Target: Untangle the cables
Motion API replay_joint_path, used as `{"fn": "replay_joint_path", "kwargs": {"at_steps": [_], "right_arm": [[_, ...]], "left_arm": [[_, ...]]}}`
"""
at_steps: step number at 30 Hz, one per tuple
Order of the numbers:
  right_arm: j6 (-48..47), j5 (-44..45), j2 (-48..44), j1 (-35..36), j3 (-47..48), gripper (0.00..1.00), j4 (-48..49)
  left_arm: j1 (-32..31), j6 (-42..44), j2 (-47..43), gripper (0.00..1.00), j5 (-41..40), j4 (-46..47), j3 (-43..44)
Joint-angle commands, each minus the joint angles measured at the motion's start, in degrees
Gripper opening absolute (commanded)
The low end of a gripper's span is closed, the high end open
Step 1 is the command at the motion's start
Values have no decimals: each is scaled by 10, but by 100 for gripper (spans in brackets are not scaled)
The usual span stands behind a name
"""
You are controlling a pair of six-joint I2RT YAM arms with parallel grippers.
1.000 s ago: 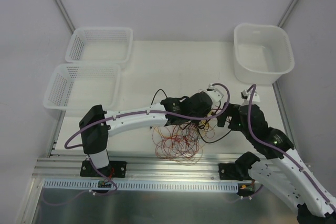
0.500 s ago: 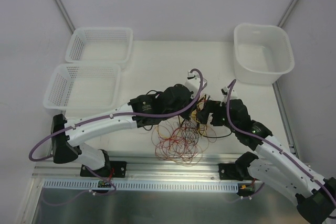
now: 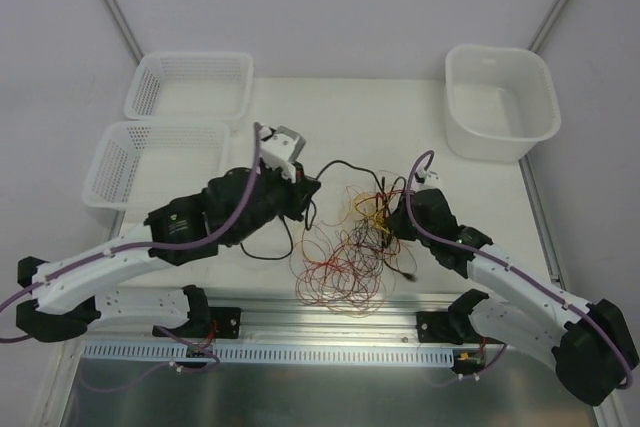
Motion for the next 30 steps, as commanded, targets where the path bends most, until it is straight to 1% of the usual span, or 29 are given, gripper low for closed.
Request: {"fn": "replay_joint_path", "kwargs": {"at_steps": [1,3,4,6,11,12,14,18,20,22,23,24,25,26,28,29,30], "right_arm": [[4,90,-13,-24,-8,4,-66],[-3,119,-30,-52,-3,1,-115],[-5,126,-47,-64,0,1,-131],[-13,133,-65,-105,3,1,-166],[-27,160,-116,-183,22,2,-233],[-34,141,-120,-191,28,3,-239],[-53,131,-128,-194,51,4,-251],[-65,192,-132,-209,78,4,-291],[-73,195,-124,-244,90,5,-315],[-82,150,-107,-277,101,6,-323],[-94,126,-101,-302,104,8,-322],[-102,77,-98,-309,110,10,-319],[-112,44,-99,-312,113,13,-307],[-134,-30,-99,-312,119,23,-301],[-138,-75,-99,-312,141,26,-311],[-141,-105,-99,-311,147,30,-315],[-147,-116,-103,-310,152,34,-319]], "left_arm": [[-4,11,-89,0,-102,28,-9],[-4,24,-137,0,-128,28,-18],[-4,27,-153,0,-152,28,-19],[-4,40,-193,0,-168,28,-24],[-4,63,-247,0,-221,23,-24],[-4,69,-259,0,-225,23,-24],[-4,78,-273,0,-239,21,-21],[-4,81,-297,0,-251,16,-23],[-4,77,-303,0,-247,15,-29],[-4,77,-301,0,-246,8,-33],[-4,76,-297,0,-250,5,-35],[-4,73,-294,0,-254,0,-37],[-4,69,-292,0,-256,-11,-39],[-4,57,-289,0,-256,-14,-42],[-4,44,-286,0,-240,-16,-60],[-4,31,-277,0,-233,-16,-66],[-4,26,-269,0,-221,-16,-70]]}}
